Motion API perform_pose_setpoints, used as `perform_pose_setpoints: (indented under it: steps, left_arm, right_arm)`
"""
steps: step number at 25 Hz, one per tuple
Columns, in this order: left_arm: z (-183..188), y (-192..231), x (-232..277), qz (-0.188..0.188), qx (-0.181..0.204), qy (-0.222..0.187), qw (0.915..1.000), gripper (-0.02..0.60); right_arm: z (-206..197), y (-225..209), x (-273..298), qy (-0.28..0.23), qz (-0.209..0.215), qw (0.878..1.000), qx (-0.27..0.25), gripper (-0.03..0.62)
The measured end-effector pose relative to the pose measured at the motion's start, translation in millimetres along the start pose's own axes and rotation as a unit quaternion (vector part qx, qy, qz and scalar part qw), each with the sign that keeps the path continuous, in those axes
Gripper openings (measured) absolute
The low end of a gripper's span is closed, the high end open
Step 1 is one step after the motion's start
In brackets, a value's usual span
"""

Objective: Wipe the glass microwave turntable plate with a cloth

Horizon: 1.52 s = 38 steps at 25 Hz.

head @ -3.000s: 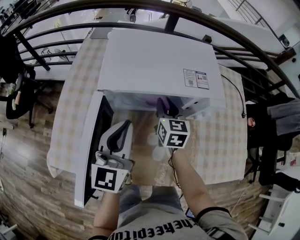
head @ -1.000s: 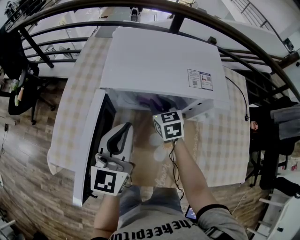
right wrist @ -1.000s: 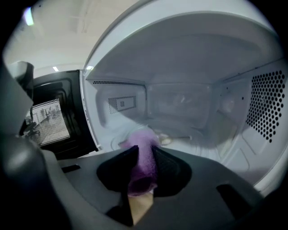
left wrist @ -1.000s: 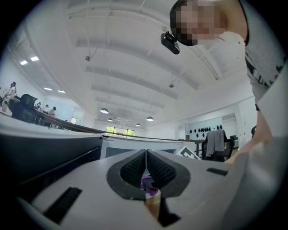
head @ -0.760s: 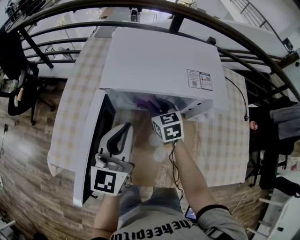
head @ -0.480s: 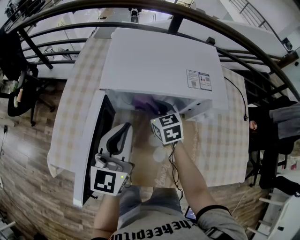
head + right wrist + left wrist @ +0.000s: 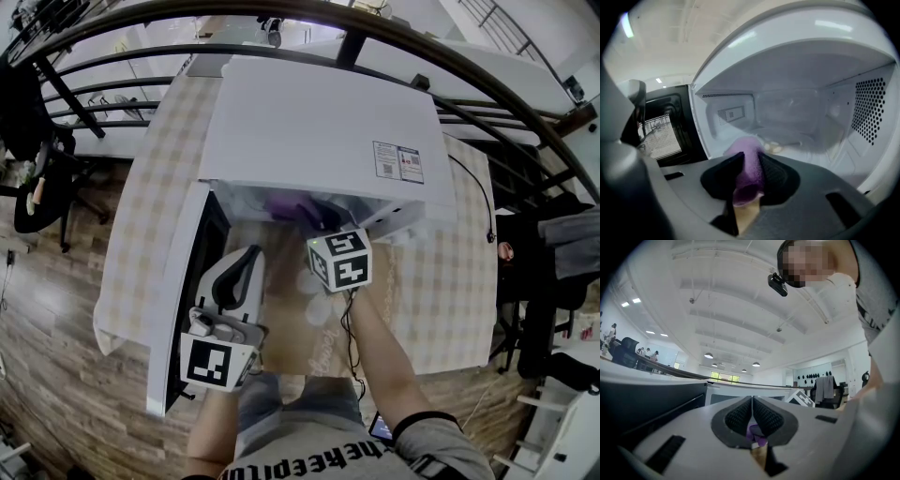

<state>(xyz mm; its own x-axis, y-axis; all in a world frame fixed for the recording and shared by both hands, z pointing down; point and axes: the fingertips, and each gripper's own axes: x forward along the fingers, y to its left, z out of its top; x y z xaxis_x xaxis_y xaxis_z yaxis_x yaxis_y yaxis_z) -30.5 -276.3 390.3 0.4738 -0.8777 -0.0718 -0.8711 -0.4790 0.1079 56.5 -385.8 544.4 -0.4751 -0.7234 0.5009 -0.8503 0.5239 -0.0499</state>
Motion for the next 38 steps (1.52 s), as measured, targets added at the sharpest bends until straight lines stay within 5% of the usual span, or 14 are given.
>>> perform_pose_setpoints:
  steps: [7, 13, 38]
  left_arm:
    - [4, 1, 3, -0.001, 0.001, -0.014, 0.9999, 0.015]
    - [-9, 5, 0, 0.002, -0.006, 0.015, 0.9999, 0.015]
    - [0, 7, -2, 0.003, -0.004, -0.001, 1.0000, 0.015]
  right_arm:
    - [17, -47, -14, -0.026, -0.093, 0.995, 0.032, 0.100]
    - [-2, -77, -8, 0.024, -0.156, 0.987, 0.042, 0.100]
    - [-10, -11, 17, 0.062, -0.032, 0.998, -0.007, 0.098]
